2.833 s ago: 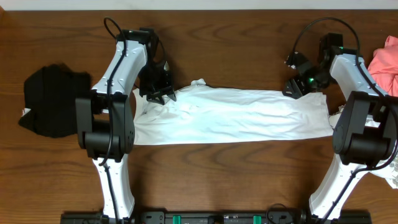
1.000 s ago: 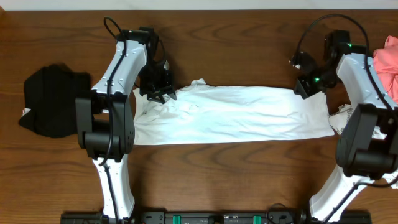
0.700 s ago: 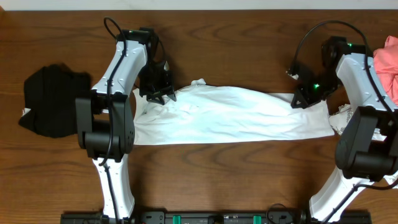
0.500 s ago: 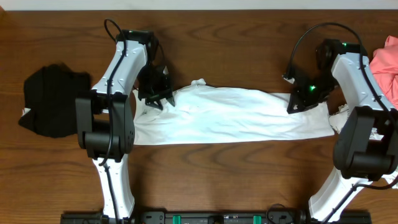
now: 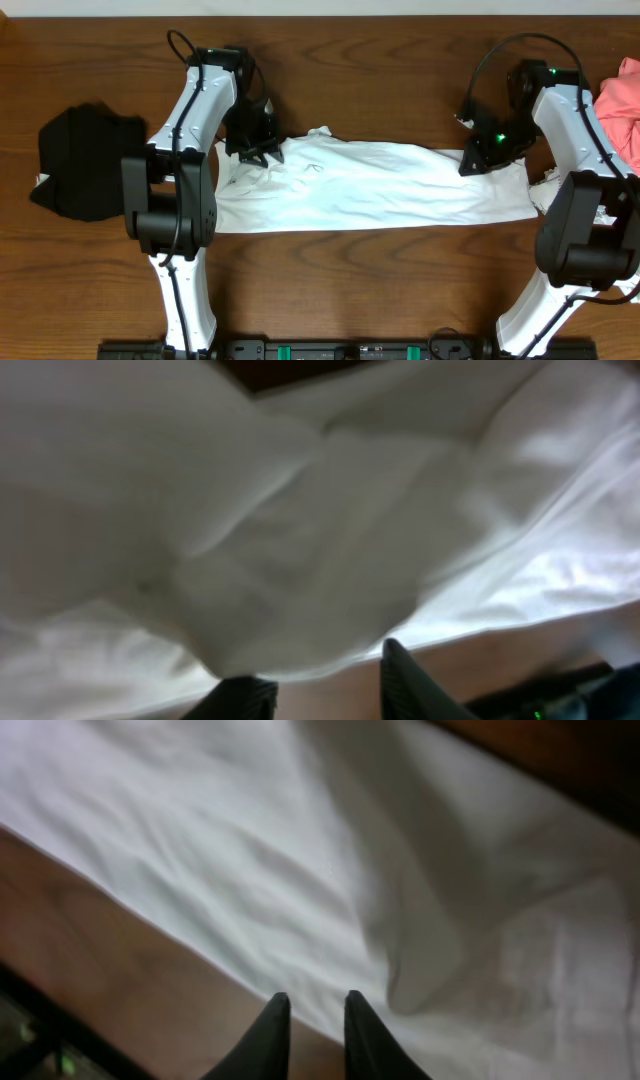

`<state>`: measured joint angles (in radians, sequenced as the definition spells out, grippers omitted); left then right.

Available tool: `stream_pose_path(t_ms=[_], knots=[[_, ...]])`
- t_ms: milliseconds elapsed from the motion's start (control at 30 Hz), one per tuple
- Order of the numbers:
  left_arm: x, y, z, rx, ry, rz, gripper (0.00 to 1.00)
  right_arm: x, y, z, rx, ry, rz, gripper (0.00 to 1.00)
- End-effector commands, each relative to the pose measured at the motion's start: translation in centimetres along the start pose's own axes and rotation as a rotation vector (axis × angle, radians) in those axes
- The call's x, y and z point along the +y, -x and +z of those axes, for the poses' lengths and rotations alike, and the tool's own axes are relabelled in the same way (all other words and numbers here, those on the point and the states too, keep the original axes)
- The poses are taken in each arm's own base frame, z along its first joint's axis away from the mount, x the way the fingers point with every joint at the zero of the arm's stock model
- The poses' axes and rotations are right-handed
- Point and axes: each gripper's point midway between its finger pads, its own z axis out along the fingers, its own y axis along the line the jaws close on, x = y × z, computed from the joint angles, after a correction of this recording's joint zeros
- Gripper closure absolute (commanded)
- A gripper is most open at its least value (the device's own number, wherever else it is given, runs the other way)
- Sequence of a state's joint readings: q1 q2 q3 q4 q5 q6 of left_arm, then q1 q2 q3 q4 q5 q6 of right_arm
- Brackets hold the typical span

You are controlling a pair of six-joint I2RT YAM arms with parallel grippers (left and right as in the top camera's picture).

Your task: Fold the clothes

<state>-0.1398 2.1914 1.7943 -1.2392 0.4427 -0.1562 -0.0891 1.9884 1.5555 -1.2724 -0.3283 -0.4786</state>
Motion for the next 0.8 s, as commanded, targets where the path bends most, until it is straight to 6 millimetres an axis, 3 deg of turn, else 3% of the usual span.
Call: stream_pose_path(t_ms=[0,33,233,433,533,767], knots=[[-1.4,1.3,-2.2,-0.109,-0.033,0.054,0.59,0.9,1.0,0.1,-0.031,0.004,-0.022,0.77],[-1.9,2.0,-2.9,-0.154,-0.043,0.074,0.56,0.9,1.3,0.1,-0.040,0.000,-0.027,0.73],[-3.6,6.2,-6.8,-0.412,-0.050,0.166,0.53,1.3,2.2,0.4,-0.058,-0.012,-0.060,0.71],[-4.1,9.4,-8.0,-0.553,-0.025,0.204,0.53,1.4,2.5,0.4,-0.065,-0.017,-0.070,0.71],[-4.1,9.6,-6.9,-0.535,-0.018,0.205,0.53,1.4,2.6,0.4,-0.068,-0.018,-0.071,0.71],[-2.9,8.0,-1.8,-0.360,0.027,0.195,0.46,1.5,2.5,0.4,-0.065,-0.016,-0.070,0.72]])
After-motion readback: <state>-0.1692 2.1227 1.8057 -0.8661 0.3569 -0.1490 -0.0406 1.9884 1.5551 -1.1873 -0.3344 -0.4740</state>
